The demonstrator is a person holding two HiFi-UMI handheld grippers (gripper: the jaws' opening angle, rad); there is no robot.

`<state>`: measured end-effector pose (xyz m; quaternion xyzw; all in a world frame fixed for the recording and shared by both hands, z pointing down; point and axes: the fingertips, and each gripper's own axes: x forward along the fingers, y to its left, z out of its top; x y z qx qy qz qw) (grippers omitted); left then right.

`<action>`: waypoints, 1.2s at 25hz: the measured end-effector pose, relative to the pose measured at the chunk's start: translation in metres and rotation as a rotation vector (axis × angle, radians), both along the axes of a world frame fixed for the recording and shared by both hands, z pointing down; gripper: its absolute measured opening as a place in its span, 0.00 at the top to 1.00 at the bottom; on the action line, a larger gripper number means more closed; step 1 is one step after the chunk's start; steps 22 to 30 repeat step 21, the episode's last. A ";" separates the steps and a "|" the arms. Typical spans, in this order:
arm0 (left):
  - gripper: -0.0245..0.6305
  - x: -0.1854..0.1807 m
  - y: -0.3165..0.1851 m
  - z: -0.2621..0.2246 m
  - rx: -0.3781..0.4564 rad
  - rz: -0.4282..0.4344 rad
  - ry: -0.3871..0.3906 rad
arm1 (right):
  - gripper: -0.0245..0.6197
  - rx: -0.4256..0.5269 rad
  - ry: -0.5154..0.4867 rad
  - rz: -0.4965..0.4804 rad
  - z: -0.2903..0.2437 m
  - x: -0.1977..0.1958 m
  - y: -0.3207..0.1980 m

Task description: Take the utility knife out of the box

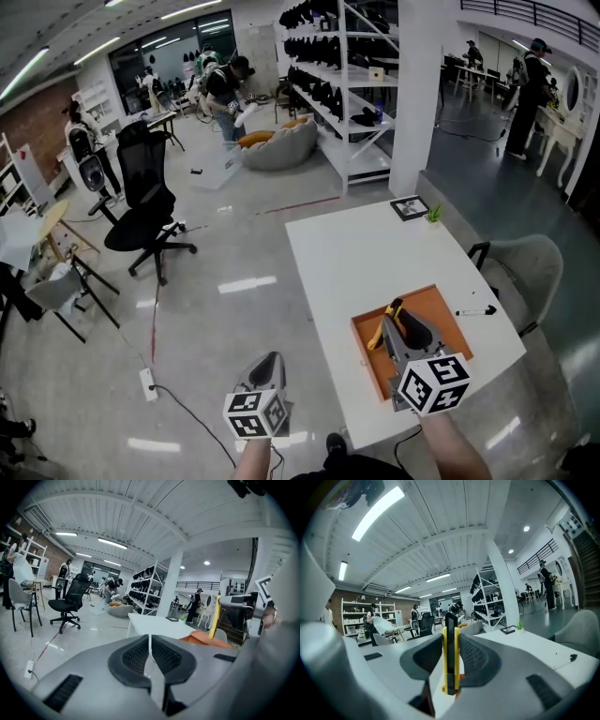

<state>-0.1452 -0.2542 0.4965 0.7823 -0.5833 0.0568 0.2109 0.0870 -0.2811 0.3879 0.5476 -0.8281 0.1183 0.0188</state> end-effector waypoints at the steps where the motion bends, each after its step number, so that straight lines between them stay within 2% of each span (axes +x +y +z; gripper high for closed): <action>1: 0.93 0.001 0.000 0.000 -0.001 0.001 -0.001 | 0.79 -0.001 0.000 0.000 0.000 0.001 0.000; 30: 0.93 0.002 -0.002 0.003 -0.001 -0.002 -0.005 | 0.79 -0.011 -0.015 -0.006 0.004 0.001 -0.002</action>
